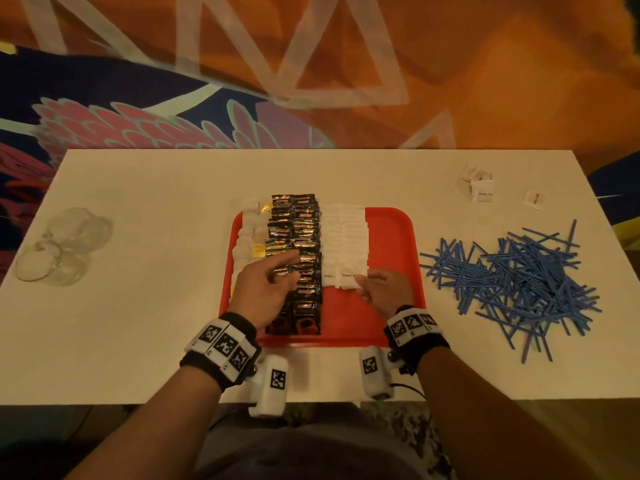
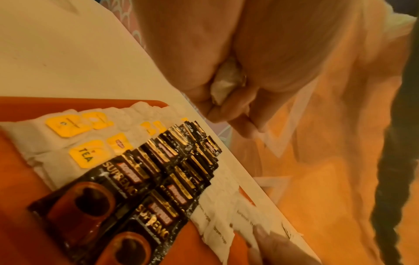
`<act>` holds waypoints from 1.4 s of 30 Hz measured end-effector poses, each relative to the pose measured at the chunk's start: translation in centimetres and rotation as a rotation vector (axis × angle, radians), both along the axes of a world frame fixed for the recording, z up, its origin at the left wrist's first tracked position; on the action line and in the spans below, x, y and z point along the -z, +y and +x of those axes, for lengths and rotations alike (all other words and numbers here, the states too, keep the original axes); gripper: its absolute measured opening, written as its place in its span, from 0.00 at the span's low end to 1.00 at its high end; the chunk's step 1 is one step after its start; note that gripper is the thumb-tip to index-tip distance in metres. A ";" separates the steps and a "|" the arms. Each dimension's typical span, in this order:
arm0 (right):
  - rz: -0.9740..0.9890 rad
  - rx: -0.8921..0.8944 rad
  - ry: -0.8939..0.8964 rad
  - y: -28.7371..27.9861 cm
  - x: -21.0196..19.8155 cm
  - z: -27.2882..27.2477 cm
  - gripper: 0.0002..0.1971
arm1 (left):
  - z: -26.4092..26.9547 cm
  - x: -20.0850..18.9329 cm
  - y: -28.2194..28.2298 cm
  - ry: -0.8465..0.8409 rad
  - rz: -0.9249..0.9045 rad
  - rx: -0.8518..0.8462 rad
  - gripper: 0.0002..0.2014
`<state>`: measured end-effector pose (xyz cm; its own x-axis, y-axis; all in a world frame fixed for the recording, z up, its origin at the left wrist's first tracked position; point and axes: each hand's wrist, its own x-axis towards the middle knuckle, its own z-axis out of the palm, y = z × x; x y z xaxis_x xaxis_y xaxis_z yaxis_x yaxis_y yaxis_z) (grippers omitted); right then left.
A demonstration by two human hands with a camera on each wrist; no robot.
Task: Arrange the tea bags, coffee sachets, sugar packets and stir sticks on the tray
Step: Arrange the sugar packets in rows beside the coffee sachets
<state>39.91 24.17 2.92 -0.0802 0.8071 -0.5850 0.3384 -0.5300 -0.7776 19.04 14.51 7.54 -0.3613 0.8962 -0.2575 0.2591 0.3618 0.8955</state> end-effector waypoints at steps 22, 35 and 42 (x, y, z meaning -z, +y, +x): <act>0.163 -0.218 -0.543 0.1 5.4 -4.6 0.12 | -5.1 0.7 -1.8 -0.070 -0.089 -0.109 0.16; 0.390 -0.517 -0.495 -0.4 4.8 -4.9 0.16 | -4.2 0.2 -0.7 -0.383 -0.118 -0.272 0.10; 0.438 -0.427 -0.272 0.1 -0.7 -4.8 0.05 | -1.1 -2.0 1.2 -0.668 -0.144 -0.337 0.24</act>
<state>35.13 24.32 3.66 -0.3411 0.9047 -0.2552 0.6627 0.0389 -0.7479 17.97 15.72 9.51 -0.3358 0.7064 -0.6232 -0.4662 0.4503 0.7615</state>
